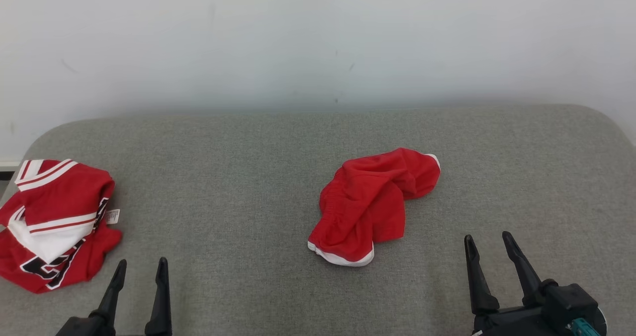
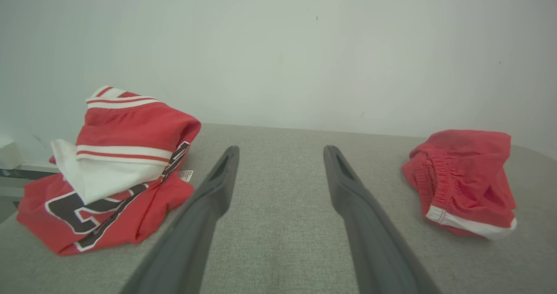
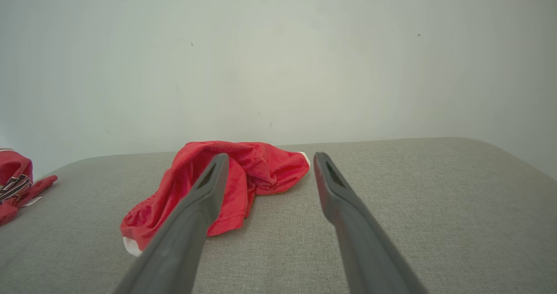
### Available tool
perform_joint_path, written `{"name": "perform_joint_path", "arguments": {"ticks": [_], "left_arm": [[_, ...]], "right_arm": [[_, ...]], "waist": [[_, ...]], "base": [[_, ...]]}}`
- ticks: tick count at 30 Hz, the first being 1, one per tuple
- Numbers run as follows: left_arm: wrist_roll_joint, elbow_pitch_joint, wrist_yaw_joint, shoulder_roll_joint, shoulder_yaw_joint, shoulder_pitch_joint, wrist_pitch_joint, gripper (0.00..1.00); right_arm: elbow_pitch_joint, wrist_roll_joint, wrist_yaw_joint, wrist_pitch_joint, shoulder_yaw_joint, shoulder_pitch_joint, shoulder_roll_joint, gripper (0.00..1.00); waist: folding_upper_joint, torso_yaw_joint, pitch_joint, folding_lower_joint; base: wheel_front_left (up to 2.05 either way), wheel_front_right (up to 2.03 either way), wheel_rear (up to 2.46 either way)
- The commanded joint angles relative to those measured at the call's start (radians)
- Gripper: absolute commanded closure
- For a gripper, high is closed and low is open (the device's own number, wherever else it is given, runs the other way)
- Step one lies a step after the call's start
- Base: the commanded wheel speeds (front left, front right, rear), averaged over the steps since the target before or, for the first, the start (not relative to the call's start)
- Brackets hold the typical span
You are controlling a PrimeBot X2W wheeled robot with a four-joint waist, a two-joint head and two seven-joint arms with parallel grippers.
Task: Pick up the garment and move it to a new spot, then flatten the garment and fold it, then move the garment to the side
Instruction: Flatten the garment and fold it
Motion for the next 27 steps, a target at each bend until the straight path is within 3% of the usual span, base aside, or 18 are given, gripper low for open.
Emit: {"name": "perform_joint_path", "arguments": {"ticks": [1, 8, 19, 27], "left_arm": [[0.001, 0.009, 0.001, 0.008, -0.011, -0.025, -0.003, 0.00], [-0.030, 0.087, 0.001, 0.022, -0.126, -0.162, -0.003, 0.00], [-0.116, 0.298, 0.001, 0.050, -0.432, -0.437, -0.003, 0.00], [-0.195, 0.443, 0.001, 0.068, -0.602, -0.515, -0.003, 0.00]], "right_arm": [[0.002, 0.008, -0.002, 0.000, 0.000, -0.001, -0.004, 0.00], [0.003, 0.014, -0.002, 0.000, 0.008, -0.013, -0.006, 0.00], [-0.004, 0.019, -0.002, 0.000, 0.023, -0.069, -0.002, 0.00], [-0.009, 0.023, -0.002, 0.000, 0.013, -0.083, 0.007, 0.00]], "waist": [[-0.0001, -0.010, 0.005, -0.0001], [-0.0001, -0.047, 0.033, -0.0001], [-0.0001, -0.142, 0.129, -0.0001], [-0.0001, -0.198, 0.163, -0.0001]], "base": [[0.00, 0.00, 0.00], [0.00, 0.00, 0.00], [0.00, 0.00, 0.00], [0.00, 0.00, 0.00]]}}
